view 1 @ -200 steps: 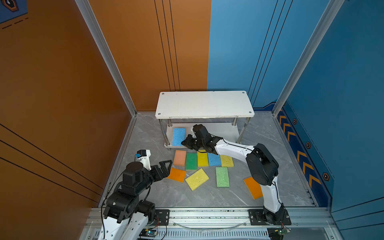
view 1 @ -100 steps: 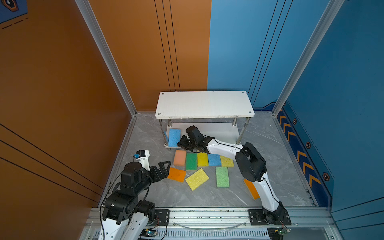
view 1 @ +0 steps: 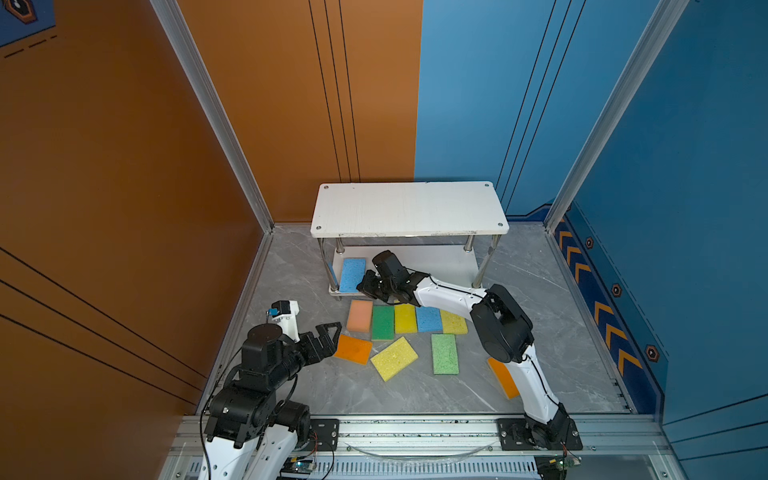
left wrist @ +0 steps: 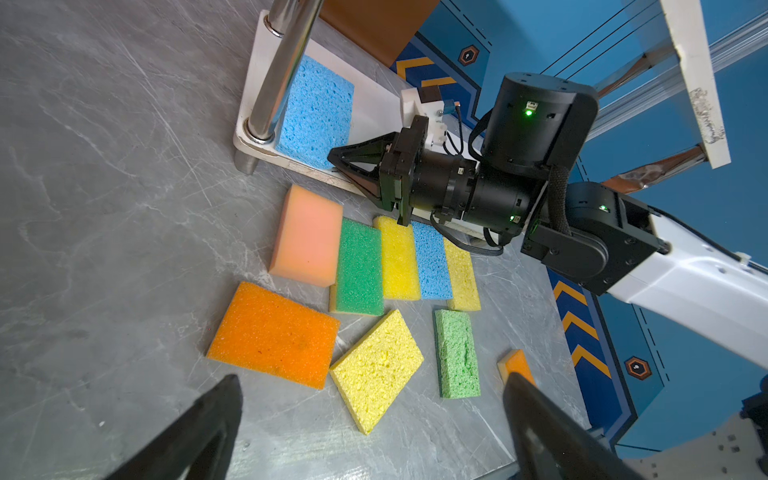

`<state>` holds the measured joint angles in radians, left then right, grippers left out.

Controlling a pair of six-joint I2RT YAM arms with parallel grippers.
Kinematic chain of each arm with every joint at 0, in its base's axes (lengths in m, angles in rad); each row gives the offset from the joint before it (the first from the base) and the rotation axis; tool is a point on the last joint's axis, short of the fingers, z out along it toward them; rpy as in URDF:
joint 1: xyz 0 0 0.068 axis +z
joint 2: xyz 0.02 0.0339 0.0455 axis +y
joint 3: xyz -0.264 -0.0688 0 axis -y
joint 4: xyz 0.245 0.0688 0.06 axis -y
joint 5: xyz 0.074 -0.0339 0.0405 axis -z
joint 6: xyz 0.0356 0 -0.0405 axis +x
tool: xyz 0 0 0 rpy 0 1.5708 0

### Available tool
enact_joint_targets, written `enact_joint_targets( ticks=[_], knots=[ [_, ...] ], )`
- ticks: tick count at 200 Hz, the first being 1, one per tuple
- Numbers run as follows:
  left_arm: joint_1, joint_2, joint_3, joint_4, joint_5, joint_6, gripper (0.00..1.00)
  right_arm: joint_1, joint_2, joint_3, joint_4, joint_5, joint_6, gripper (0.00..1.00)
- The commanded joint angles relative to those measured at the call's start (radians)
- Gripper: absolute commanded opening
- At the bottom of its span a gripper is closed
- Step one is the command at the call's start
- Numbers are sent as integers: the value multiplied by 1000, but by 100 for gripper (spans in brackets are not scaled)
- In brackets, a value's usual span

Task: Place and organize the cleaning sponges onto the shelf
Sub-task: 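Move the blue sponge onto the lower shelf with right gripper while left gripper retracts, then open the right gripper to release the blue sponge on the lower shelf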

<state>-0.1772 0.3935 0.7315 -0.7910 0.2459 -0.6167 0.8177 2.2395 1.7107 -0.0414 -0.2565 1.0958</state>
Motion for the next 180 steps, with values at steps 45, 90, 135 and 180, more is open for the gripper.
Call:
enact_joint_targets(
  ticks=[45, 90, 135, 180],
  knots=[
    [20, 7, 19, -12, 45, 22, 98, -16, 14, 56, -25, -6, -36, 27],
    [27, 19, 19, -11, 54, 14, 98, -26, -8, 35, -62, 3, -77, 50],
    [29, 24, 20, -10, 65, -2, 98, -42, -102, -40, -130, 56, -180, 58],
    [30, 42, 18, 6, 119, -25, 98, -47, -308, -227, -210, 95, -332, 61]
  ],
)
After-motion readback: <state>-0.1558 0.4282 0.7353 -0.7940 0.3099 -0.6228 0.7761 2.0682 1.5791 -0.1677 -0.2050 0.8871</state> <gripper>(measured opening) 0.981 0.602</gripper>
